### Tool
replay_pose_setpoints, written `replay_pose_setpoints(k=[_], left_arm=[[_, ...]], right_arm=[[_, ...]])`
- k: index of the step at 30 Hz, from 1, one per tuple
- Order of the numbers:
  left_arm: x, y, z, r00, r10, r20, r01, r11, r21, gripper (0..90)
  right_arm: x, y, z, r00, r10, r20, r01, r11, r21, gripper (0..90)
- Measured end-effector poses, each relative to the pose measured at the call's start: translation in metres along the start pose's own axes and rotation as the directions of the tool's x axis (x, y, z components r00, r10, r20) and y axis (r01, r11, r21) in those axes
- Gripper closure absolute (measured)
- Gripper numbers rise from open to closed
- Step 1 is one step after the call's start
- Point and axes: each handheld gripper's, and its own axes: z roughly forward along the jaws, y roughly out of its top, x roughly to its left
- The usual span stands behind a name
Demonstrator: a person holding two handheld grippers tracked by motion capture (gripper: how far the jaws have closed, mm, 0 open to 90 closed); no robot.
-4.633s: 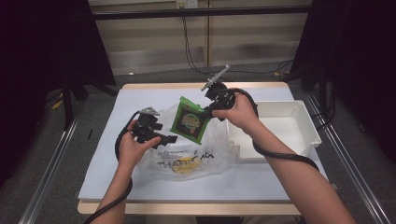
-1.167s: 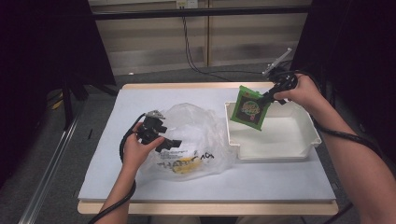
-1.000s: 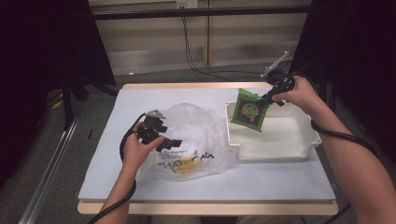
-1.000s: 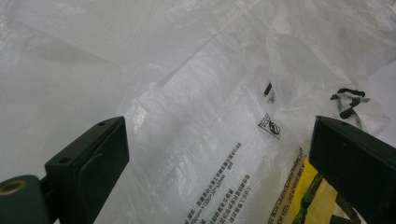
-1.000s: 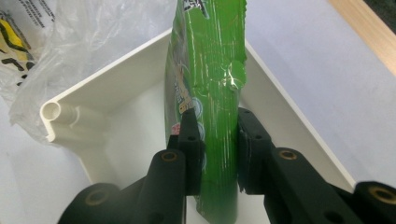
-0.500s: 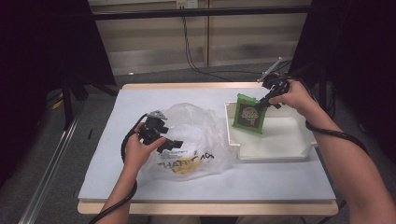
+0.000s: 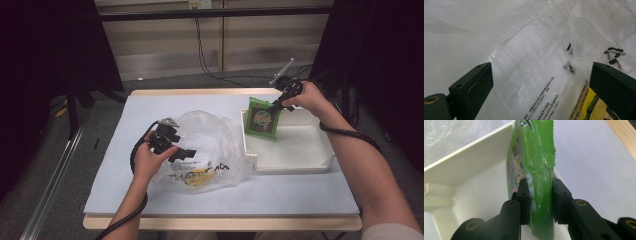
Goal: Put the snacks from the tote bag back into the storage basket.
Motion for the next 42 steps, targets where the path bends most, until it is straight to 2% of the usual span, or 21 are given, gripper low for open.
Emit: replay_pose_setpoints(k=[6, 10, 14, 20, 21, 24, 29, 34, 36, 40, 42], left_arm=[[-0.001, 0.001, 0.0, 1.0, -0.001, -0.003, 0.001, 1.0, 0.001, 5.0], [-0.002, -0.002, -0.003, 1.0, 0.001, -0.006, -0.001, 1.0, 0.006, 5.0], [-0.003, -0.004, -0.006, 1.0, 0.0, -0.008, 0.0, 1.0, 0.001, 5.0], [-0.006, -0.003, -0.006, 1.0, -0.001, 0.007, 0.002, 1.0, -0.004, 5.0], [-0.006, -0.003, -0.005, 1.0, 0.003, 0.002, -0.003, 1.0, -0.002, 5.0], [-0.008, -0.002, -0.002, 0.9999, 0.007, 0.01, -0.007, 1.0, 0.003, 4.9], [-0.011, 0.0, -0.001, 0.9998, 0.019, 0.008, -0.019, 0.9998, 0.002, 4.9], [-0.012, 0.001, -0.001, 0.9997, 0.025, 0.007, -0.025, 0.9997, -0.008, 4.9], [-0.013, 0.002, -0.002, 0.9997, 0.024, 0.007, -0.023, 0.9997, -0.009, 4.9], [-0.012, 0.001, -0.002, 0.9997, 0.023, 0.001, -0.023, 0.9997, 0.002, 4.9], [-0.012, 0.001, -0.001, 0.9997, 0.025, 0.007, -0.025, 0.9997, 0.001, 4.9]], right_arm=[[-0.009, 0.002, 0.005, 1.0, 0.002, -0.005, -0.002, 1.0, 0.004, 67.3], [-0.012, 0.002, 0.006, 0.9991, 0.03, 0.029, -0.029, 0.999, -0.034, 49.2], [-0.011, 0.001, 0.001, 0.9965, 0.077, 0.032, -0.074, 0.994, -0.083, 37.4], [-0.005, -0.002, -0.01, 0.9875, 0.147, 0.057, -0.138, 0.981, -0.138, 18.4], [-0.003, -0.004, -0.012, 0.9854, 0.162, 0.053, -0.154, 0.979, -0.135, 17.6], [0.003, -0.008, -0.018, 0.9853, 0.156, 0.071, -0.145, 0.98, -0.135, 16.7], [0.012, -0.016, -0.024, 0.9847, 0.164, 0.06, -0.154, 0.977, -0.147, 15.9], [0.023, -0.022, -0.024, 0.9848, 0.168, 0.043, -0.16, 0.975, -0.151, 15.5], [0.028, -0.024, -0.023, 0.9855, 0.162, 0.05, -0.153, 0.976, -0.154, 14.8], [0.036, -0.027, -0.023, 0.9852, 0.169, 0.03, -0.161, 0.972, -0.172, 14.7], [0.038, -0.028, -0.022, 0.9854, 0.164, 0.045, -0.154, 0.973, -0.173, 14.7]])
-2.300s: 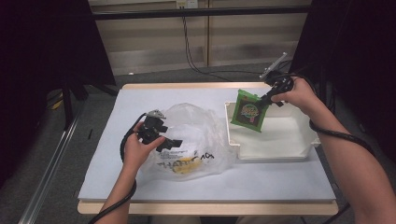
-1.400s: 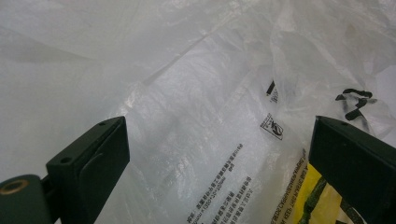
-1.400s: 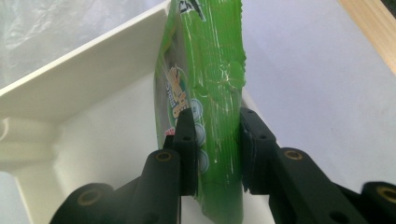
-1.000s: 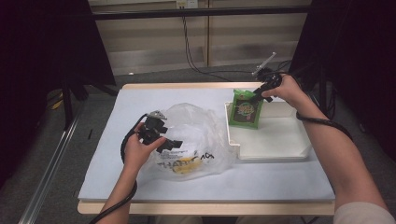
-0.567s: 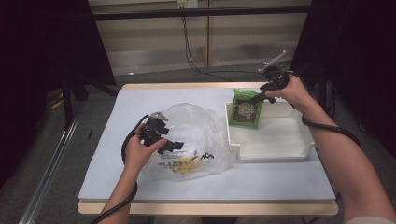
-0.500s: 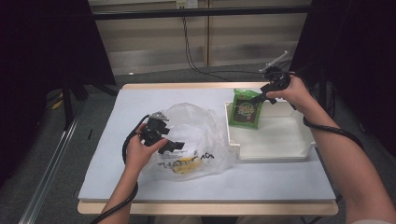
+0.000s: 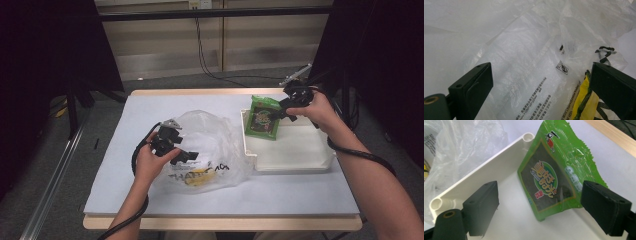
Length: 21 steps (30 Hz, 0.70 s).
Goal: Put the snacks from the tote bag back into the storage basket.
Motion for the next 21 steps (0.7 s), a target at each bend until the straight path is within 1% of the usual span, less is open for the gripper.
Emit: replay_pose_setpoints(k=[2, 3, 4, 7, 10, 11, 12, 14, 17, 19, 20, 21], left_arm=[[0.0, 0.0, 0.0, 1.0, 0.004, 0.001, -0.004, 1.0, -0.002, 4.9], [0.0, 0.0, -0.001, 1.0, -0.001, 0.002, 0.001, 1.0, -0.006, 4.9], [-0.001, 0.001, -0.002, 1.0, 0.003, -0.005, -0.003, 1.0, -0.005, 4.9], [-0.001, 0.002, -0.004, 1.0, 0.002, -0.001, -0.002, 0.9998, -0.019, 4.9], [-0.002, 0.002, -0.004, 1.0, 0.003, 0.0, -0.003, 0.9999, -0.015, 4.9], [-0.002, 0.003, -0.004, 1.0, 0.006, -0.003, -0.006, 0.9999, -0.01, 4.9], [-0.002, 0.003, -0.003, 1.0, 0.006, 0.004, -0.006, 0.9999, -0.012, 4.9], [-0.002, 0.003, -0.003, 1.0, 0.008, 0.0, -0.008, 0.9999, -0.009, 4.9], [-0.002, 0.002, -0.001, 0.9999, 0.002, 0.016, -0.001, 0.9998, -0.017, 4.9], [-0.002, 0.002, 0.0, 0.9996, 0.0, 0.028, 0.001, 0.9998, -0.02, 4.9], [-0.002, 0.002, 0.001, 0.9995, -0.001, 0.031, 0.001, 0.9997, -0.022, 4.9], [-0.003, 0.003, 0.0, 0.9997, 0.001, 0.024, -0.001, 0.9999, -0.01, 5.0]], right_arm=[[0.001, -0.002, 0.001, 0.9999, -0.01, -0.003, 0.01, 1.0, 0.01, 14.7], [0.002, -0.002, 0.002, 1.0, -0.006, -0.003, 0.006, 1.0, 0.015, 14.7], [0.002, -0.003, 0.002, 1.0, -0.004, 0.001, 0.004, 1.0, 0.014, 14.7], [0.005, -0.007, 0.003, 0.9999, 0.002, -0.012, -0.002, 1.0, 0.01, 14.7], [0.01, -0.011, 0.004, 0.9997, -0.006, -0.024, 0.006, 1.0, 0.012, 14.7], [0.012, -0.012, 0.004, 0.9995, -0.012, -0.03, 0.012, 1.0, 0.008, 14.7], [0.014, -0.013, 0.003, 0.9992, -0.017, -0.036, 0.017, 1.0, 0.004, 14.7], [0.018, -0.016, 0.002, 0.999, -0.015, -0.042, 0.015, 1.0, -0.002, 14.7], [0.022, -0.02, 0.001, 0.9985, -0.016, -0.053, 0.015, 1.0, -0.017, 14.6], [0.025, -0.023, 0.0, 0.9983, -0.02, -0.054, 0.02, 1.0, -0.018, 14.6], [0.027, -0.024, 0.0, 0.9979, -0.017, -0.062, 0.016, 1.0, -0.018, 14.2], [0.029, -0.026, 0.001, 0.9972, -0.024, -0.071, 0.022, 0.999, -0.023, 14.1]])
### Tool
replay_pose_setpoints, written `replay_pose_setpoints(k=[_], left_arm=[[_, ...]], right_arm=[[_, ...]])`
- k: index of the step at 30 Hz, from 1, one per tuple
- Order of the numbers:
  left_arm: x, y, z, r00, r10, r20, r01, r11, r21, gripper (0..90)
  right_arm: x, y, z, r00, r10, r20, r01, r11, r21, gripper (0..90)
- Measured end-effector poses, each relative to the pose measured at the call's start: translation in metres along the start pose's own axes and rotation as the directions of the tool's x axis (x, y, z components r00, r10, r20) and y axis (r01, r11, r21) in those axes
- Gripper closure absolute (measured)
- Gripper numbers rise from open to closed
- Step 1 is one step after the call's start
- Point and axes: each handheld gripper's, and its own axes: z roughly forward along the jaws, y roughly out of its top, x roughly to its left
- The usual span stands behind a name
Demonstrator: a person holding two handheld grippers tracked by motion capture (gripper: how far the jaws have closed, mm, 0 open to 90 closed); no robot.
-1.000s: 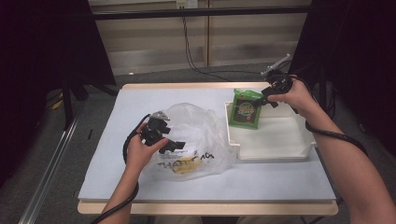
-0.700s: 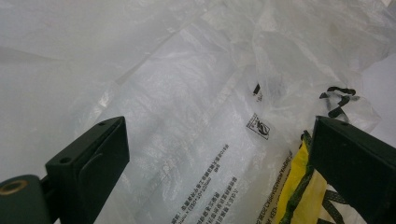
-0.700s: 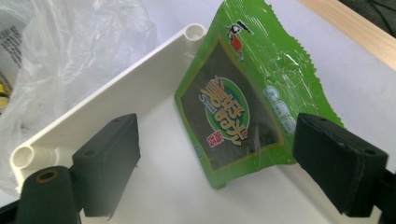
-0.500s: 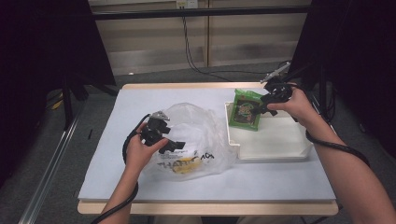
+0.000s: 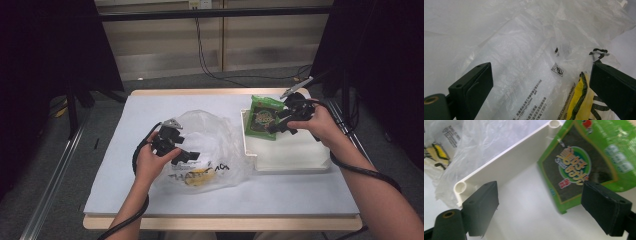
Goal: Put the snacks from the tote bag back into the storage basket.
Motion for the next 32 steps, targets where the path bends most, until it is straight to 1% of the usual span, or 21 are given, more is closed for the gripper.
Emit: replay_pose_setpoints(k=[2, 4, 6, 7, 8, 10, 11, 12, 14, 15, 16, 19, 21, 23, 25, 26, 28, 30, 31, 32], left_arm=[[0.0, 0.0, 0.001, 1.0, -0.005, 0.009, 0.005, 1.0, -0.007, 4.9], [0.0, 0.0, 0.002, 0.9999, -0.006, 0.01, 0.006, 1.0, -0.004, 4.9], [0.0, 0.0, 0.002, 0.9999, -0.006, 0.009, 0.006, 1.0, -0.002, 4.9], [0.0, 0.0, 0.002, 0.9999, -0.006, 0.01, 0.006, 1.0, -0.004, 4.9], [0.0, 0.0, 0.002, 0.9999, -0.008, 0.011, 0.008, 1.0, -0.005, 4.9], [0.001, 0.0, 0.003, 0.9999, -0.003, 0.016, 0.003, 1.0, -0.008, 4.9], [0.001, 0.0, 0.003, 0.9999, -0.002, 0.012, 0.002, 1.0, 0.004, 5.0], [0.001, -0.001, 0.005, 0.9998, -0.007, 0.02, 0.007, 0.9999, -0.009, 4.9], [0.0, 0.0, 0.005, 0.9998, -0.004, 0.02, 0.004, 1.0, -0.002, 5.0], [0.0, 0.0, 0.005, 0.9998, -0.003, 0.019, 0.003, 1.0, 0.002, 5.0], [0.0, 0.0, 0.005, 0.9997, 0.002, 0.025, -0.002, 1.0, -0.003, 5.0], [0.0, 0.001, 0.005, 0.9997, 0.004, 0.024, -0.004, 1.0, -0.004, 5.0], [0.0, 0.002, 0.005, 0.9997, 0.004, 0.023, -0.004, 1.0, -0.007, 5.0], [0.0, 0.003, 0.004, 0.9998, 0.004, 0.02, -0.004, 1.0, -0.008, 5.0], [-0.001, 0.003, 0.003, 0.9997, 0.008, 0.023, -0.007, 0.9999, -0.008, 5.0], [-0.001, 0.002, 0.004, 0.9997, 0.007, 0.025, -0.007, 0.9999, -0.014, 5.0], [-0.001, 0.003, 0.003, 0.9998, 0.005, 0.021, -0.005, 1.0, -0.008, 5.0], [-0.001, 0.002, 0.003, 0.9994, 0.002, 0.033, -0.001, 0.9998, -0.018, 5.0], [-0.001, 0.003, 0.003, 0.9995, 0.003, 0.031, -0.003, 0.9998, -0.019, 5.0], [-0.002, 0.003, 0.002, 0.9997, 0.009, 0.023, -0.009, 0.9999, -0.01, 5.0]], right_arm=[[0.003, -0.002, 0.001, 0.9999, -0.016, 0.004, 0.016, 1.0, -0.004, 14.1], [0.006, -0.006, 0.002, 1.0, -0.007, -0.003, 0.007, 1.0, -0.003, 14.1], [0.008, -0.01, 0.002, 1.0, 0.0, 0.0, 0.0, 1.0, 0.007, 13.8], [0.009, -0.012, 0.003, 1.0, -0.01, 0.002, 0.01, 1.0, 0.004, 13.7], [0.009, -0.015, 0.004, 0.9999, -0.014, -0.006, 0.014, 1.0, -0.009, 13.7], [0.012, -0.02, 0.005, 0.9999, -0.008, -0.008, 0.008, 1.0, -0.004, 13.7], [0.013, -0.022, 0.006, 0.9999, -0.013, -0.002, 0.013, 1.0, -0.001, 13.6], [0.014, -0.025, 0.007, 0.9999, -0.012, 0.001, 0.012, 1.0, 0.001, 13.4], [0.016, -0.029, 0.009, 1.0, -0.005, -0.006, 0.006, 1.0, 0.006, 13.4], [0.018, -0.031, 0.01, 0.9999, -0.001, -0.01, 0.001, 1.0, 0.002, 13.2], [0.019, -0.032, 0.011, 0.9999, -0.006, -0.013, 0.006, 1.0, -0.003, 12.8], [0.023, -0.036, 0.011, 0.9999, -0.013, -0.011, 0.013, 1.0, -0.02, 12.1], [0.026, -0.04, 0.011, 0.9999, -0.009, -0.008, 0.009, 1.0, -0.023, 11.6], [0.03, -0.043, 0.011, 0.9999, -0.006, -0.013, 0.006, 0.999, -0.041, 11.4], [0.033, -0.048, 0.011, 0.9996, 0.007, -0.027, -0.008, 0.999, -0.053, 11.4], [0.035, -0.05, 0.011, 0.9994, 0.009, -0.034, -0.011, 0.998, -0.062, 11.4], [0.037, -0.055, 0.012, 0.9992, 0.01, -0.039, -0.013, 0.997, -0.074, 11.2], [0.04, -0.06, 0.013, 0.9988, 0.021, -0.044, -0.025, 0.996, -0.087, 10.6], [0.04, -0.062, 0.013, 0.9987, 0.025, -0.046, -0.029, 0.995, -0.096, 9.8], [0.041, -0.065, 0.013, 0.9985, 0.031, -0.046, -0.036, 0.994, -0.103, 9.6]])
